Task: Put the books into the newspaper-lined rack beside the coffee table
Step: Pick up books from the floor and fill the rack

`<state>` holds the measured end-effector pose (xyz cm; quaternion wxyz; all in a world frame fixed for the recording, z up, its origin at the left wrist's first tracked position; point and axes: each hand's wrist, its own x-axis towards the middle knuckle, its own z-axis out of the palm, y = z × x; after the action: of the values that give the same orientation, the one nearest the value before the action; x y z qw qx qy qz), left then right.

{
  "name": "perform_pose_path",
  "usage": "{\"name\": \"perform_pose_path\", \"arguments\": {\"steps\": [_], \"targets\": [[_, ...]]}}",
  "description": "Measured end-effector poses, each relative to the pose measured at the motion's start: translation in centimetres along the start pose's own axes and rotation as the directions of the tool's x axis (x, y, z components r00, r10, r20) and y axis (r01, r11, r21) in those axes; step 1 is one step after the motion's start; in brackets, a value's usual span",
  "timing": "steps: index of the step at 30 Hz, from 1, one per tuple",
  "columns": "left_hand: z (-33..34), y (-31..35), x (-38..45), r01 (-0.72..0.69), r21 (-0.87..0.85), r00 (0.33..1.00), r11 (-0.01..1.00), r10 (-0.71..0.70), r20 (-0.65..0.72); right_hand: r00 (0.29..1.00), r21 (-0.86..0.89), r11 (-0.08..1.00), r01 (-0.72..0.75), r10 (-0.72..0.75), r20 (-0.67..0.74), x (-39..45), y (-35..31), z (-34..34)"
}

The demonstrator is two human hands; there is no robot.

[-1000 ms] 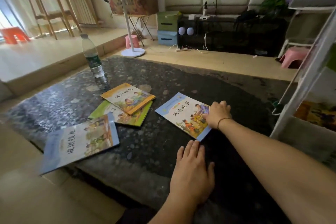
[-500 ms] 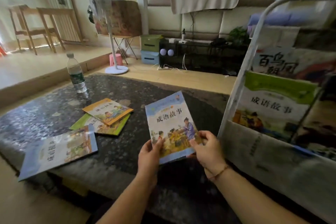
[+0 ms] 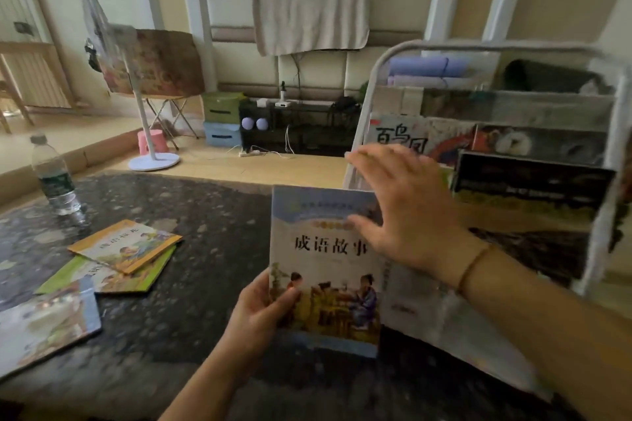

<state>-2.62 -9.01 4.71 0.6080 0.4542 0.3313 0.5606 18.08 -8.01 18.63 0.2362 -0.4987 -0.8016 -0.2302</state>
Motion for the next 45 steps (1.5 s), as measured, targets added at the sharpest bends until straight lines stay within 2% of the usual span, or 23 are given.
{"name": "perform_pose_path", "arguments": {"steps": [1,2,4,6,8,10,16,19,23,25,29,34,40,45], "targets": [[1.1,0.3,0.5,-0.043,0.021,0.999,0.999,0.042,0.03,0.995,-0.126,0.992,0.028,-0.016,0.099,0.9,0.6,-1.2],[2.2,0.6,1.0,-0.082,0.049,0.996,0.995,0.079,0.05,0.978,-0.169,0.985,0.025,0.011,0.209,1.7,1.1,-2.1],[4.4,0.9,2.3,-0.145,0.119,0.989,0.982,0.143,0.026,0.934,-0.05,0.997,-0.064,0.078,0.35,3.2,1.9,-3.7],[6.3,1.2,3.6,-0.224,0.256,0.967,0.94,0.247,-0.061,0.932,0.059,0.987,-0.149,0.121,0.343,4.5,2.9,-4.5],[8.2,1.8,4.8,-0.276,0.373,0.933,0.886,0.341,-0.118,0.956,0.058,0.987,-0.151,0.131,0.262,5.5,4.4,-5.1],[9.9,2.4,5.9,-0.288,0.42,0.922,0.861,0.367,-0.121,0.967,0.038,0.985,-0.166,0.155,0.203,6.2,5.8,-5.2],[13.0,1.7,8.0,-0.268,0.62,0.94,0.738,0.341,0.001,0.953,-0.001,0.962,-0.272,0.27,0.138,6.8,9.0,-3.8],[13.1,1.0,9.1,-0.257,0.683,0.948,0.684,0.314,0.043,0.958,-0.051,0.963,-0.265,0.269,0.099,6.3,9.4,-2.5],[13.3,0.0,9.6,-0.24,0.838,0.959,0.49,0.256,0.124,0.976,-0.158,0.965,-0.211,0.216,0.014,6.3,10.0,-0.9],[13.5,-0.6,9.7,-0.262,0.865,0.955,0.429,0.246,0.167,0.979,-0.207,0.958,-0.198,0.204,0.007,6.3,10.4,-0.2],[13.1,-2.3,10.2,-0.233,0.912,0.967,0.336,0.178,0.182,0.983,-0.312,0.936,-0.166,0.183,0.027,5.7,11.3,1.6],[12.3,-4.5,10.3,-0.219,0.962,0.971,0.165,0.134,0.198,0.989,-0.463,0.881,-0.1,0.141,0.054,5.0,11.5,2.5],[11.6,-5.9,9.0,-0.209,0.978,0.973,0.017,0.103,0.206,0.971,-0.627,0.779,-0.008,0.155,0.18,2.9,10.7,4.6],[11.4,-6.2,8.9,-0.221,0.975,0.972,-0.022,0.076,0.223,0.971,-0.68,0.733,-0.002,0.164,0.174,2.4,10.2,4.5]]}}
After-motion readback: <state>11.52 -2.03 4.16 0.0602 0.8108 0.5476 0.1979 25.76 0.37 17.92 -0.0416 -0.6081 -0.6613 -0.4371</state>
